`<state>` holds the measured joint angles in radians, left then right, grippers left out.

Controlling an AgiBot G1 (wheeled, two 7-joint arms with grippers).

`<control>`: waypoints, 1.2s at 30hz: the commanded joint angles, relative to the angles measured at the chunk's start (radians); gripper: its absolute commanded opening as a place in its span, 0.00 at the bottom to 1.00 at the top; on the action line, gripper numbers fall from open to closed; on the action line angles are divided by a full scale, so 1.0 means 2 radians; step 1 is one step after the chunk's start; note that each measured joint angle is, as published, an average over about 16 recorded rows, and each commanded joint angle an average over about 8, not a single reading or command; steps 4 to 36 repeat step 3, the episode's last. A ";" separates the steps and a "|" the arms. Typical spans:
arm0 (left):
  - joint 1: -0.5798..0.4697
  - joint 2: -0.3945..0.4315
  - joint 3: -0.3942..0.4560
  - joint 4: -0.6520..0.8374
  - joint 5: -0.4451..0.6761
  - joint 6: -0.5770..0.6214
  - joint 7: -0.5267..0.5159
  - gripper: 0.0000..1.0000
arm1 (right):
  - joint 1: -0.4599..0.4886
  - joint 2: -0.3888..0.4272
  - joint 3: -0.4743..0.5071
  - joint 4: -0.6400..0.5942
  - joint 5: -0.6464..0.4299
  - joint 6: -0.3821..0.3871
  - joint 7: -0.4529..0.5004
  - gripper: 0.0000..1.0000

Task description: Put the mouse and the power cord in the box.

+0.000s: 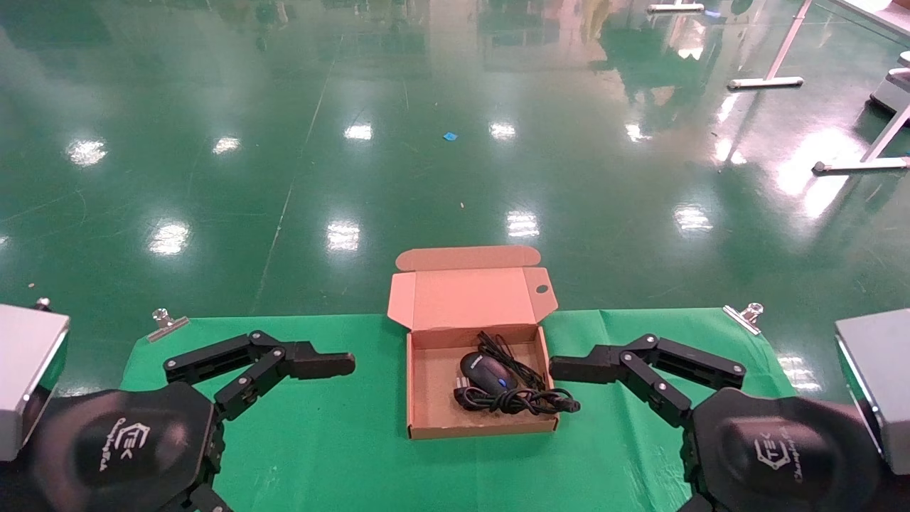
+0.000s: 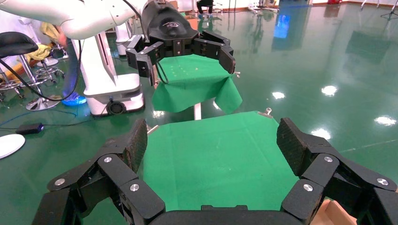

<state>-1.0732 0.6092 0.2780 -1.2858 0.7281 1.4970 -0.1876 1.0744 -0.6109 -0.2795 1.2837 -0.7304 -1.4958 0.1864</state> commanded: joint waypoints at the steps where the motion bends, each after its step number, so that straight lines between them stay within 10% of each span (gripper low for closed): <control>1: 0.000 0.000 0.000 0.000 0.000 0.000 0.000 1.00 | 0.000 0.000 0.000 0.000 0.000 0.000 0.000 1.00; 36: 0.000 0.000 0.000 0.000 0.000 0.000 0.000 1.00 | 0.001 0.000 0.000 -0.001 0.000 0.000 0.000 1.00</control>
